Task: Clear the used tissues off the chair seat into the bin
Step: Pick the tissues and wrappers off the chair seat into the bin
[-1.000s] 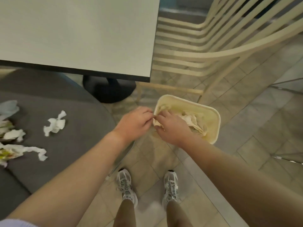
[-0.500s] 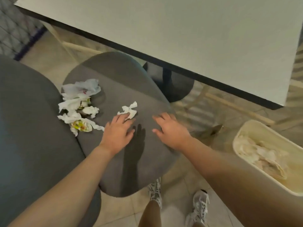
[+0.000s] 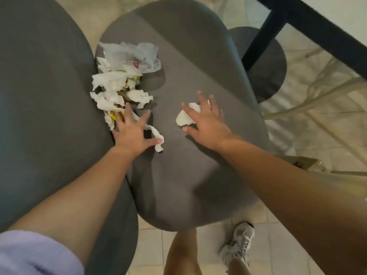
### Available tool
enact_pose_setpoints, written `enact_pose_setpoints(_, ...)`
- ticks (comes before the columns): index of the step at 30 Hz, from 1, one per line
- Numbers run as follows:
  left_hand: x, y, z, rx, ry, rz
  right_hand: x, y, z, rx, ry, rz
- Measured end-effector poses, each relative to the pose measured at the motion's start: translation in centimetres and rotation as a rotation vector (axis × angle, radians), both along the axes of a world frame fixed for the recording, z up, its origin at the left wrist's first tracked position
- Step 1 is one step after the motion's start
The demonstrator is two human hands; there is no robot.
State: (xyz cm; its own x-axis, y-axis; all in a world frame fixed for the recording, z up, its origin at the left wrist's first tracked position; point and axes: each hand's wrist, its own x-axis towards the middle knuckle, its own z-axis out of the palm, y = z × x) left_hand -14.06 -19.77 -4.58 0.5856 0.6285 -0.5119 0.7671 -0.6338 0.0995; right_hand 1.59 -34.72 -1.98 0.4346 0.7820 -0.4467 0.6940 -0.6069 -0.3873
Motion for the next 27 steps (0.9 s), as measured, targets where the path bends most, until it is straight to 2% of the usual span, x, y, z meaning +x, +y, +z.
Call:
enact_pose_setpoints(6, -0.3, 0.0, -1.1, 0.136, -0.181, -0.039, -0.7, 0.8, -2.8, -0.068, 0.071, 0.041)
enact_pose_setpoints(11, 0.0, -0.9, -0.5, -0.001, -0.344, 0.021, -1.5, 0.2, -2.5, -0.077, 0.135, 0.067)
enact_pose_setpoints(17, -0.3, -3.0, -0.7, -0.012, -0.474, -0.207, -1.6, -1.4, -2.1, -0.05, 0.126, 0.065)
enact_pose_setpoints(27, 1.7, -7.6, 1.5, -0.169, -0.663, -0.461, 0.5, -6.6, 0.8, 0.008, 0.044, -0.036)
